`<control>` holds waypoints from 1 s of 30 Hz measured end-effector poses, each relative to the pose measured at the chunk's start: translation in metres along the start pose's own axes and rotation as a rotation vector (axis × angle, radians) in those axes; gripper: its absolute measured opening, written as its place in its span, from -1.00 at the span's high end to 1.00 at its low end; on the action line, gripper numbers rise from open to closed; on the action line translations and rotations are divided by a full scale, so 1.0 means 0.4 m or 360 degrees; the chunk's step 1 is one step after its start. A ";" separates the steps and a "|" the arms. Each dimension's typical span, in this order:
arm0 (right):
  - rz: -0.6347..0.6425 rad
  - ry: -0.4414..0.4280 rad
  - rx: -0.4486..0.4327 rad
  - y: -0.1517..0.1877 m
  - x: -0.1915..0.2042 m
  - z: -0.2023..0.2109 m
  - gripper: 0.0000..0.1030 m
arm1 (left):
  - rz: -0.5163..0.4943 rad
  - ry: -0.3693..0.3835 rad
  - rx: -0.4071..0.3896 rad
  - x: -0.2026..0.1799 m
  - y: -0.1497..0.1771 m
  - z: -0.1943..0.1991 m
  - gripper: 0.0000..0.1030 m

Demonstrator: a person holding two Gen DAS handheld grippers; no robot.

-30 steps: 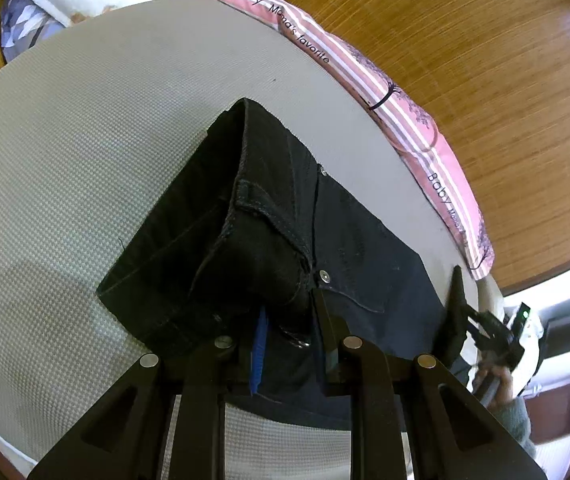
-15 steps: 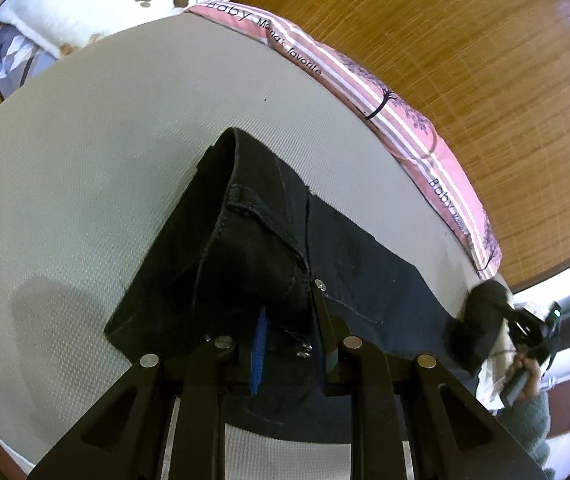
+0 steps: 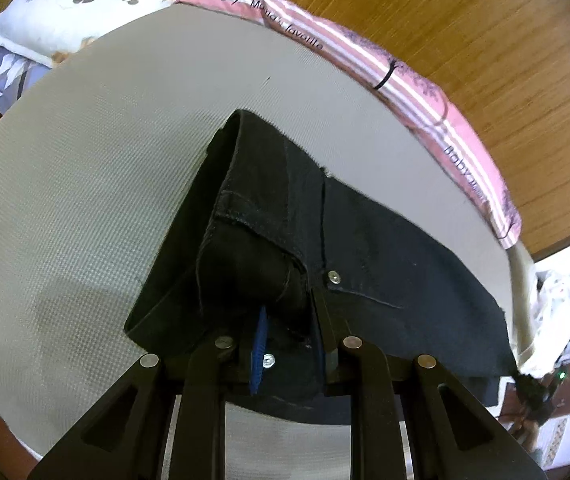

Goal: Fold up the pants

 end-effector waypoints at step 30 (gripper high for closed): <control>-0.0492 -0.0119 -0.0044 0.058 -0.285 0.031 0.40 | -0.0128 -0.0164 0.0150 0.064 0.075 -0.041 0.58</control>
Point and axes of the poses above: each gripper's, at about its wrist camera, not at the fingertips, and z roughly against the way its jaws point, x to its left, y to its underside, the point moved 8 cm from there along -z, roughly the way its jaws point, and after that the axes turned 2 degrees about x, right-handed, at the moved point
